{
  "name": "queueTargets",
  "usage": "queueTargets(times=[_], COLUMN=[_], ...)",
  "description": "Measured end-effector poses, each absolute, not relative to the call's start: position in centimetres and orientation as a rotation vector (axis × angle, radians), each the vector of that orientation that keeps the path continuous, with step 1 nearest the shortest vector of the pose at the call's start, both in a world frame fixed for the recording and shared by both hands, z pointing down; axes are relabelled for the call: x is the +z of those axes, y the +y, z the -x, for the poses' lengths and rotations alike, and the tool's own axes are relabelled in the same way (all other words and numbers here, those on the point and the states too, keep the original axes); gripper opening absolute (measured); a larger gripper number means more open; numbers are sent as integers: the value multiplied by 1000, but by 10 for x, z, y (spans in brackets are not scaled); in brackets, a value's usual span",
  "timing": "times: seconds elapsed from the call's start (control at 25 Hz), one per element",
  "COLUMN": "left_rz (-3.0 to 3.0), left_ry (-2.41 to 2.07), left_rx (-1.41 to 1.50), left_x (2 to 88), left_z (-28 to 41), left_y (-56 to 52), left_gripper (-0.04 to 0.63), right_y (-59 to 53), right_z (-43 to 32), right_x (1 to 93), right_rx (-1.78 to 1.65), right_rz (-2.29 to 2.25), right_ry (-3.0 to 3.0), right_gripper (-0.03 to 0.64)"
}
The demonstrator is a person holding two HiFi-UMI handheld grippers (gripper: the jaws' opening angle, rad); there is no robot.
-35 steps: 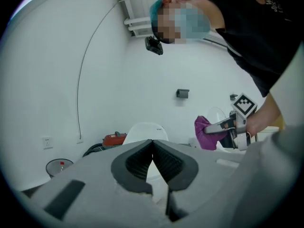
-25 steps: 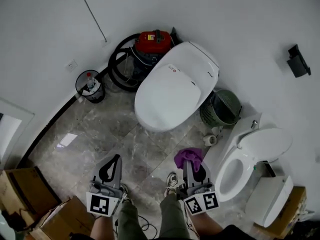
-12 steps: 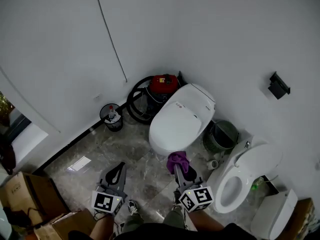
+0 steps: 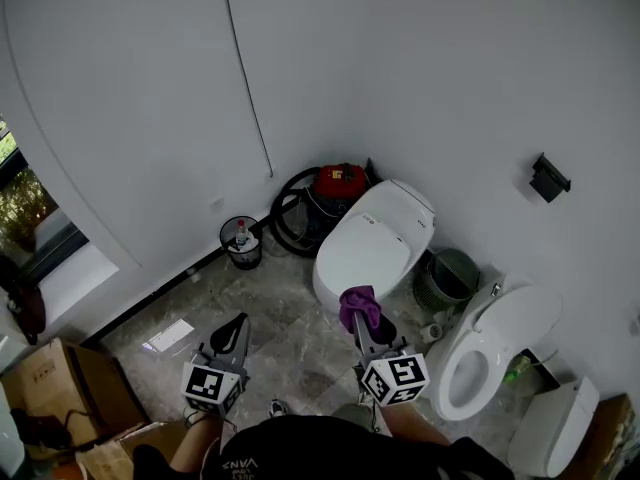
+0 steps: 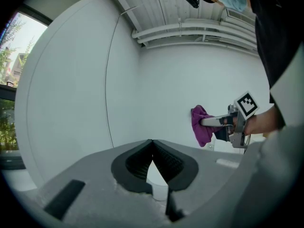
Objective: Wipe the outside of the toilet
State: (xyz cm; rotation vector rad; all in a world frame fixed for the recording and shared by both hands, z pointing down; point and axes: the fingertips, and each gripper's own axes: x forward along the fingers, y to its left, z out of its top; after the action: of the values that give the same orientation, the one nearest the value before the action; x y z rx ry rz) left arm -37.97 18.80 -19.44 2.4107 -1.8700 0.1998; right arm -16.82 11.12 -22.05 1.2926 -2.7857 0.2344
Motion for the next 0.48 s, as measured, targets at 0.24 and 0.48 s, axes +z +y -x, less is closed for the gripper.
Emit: queueTargets(times=[0.24,0.48], left_rz=[-2399,-2486], left_ry=[-1850,-1767], left_rx=[194,223], left_x=[-188,-189], left_z=[397,390], left_y=[209,222], left_gripper=[8,8], right_y=[137,156], right_z=[188,198], right_x=[-206,-198], right_rx=[260,290], right_rz=[-1282,-1317], right_ry=[-2758,-2735], right_gripper=[64,63])
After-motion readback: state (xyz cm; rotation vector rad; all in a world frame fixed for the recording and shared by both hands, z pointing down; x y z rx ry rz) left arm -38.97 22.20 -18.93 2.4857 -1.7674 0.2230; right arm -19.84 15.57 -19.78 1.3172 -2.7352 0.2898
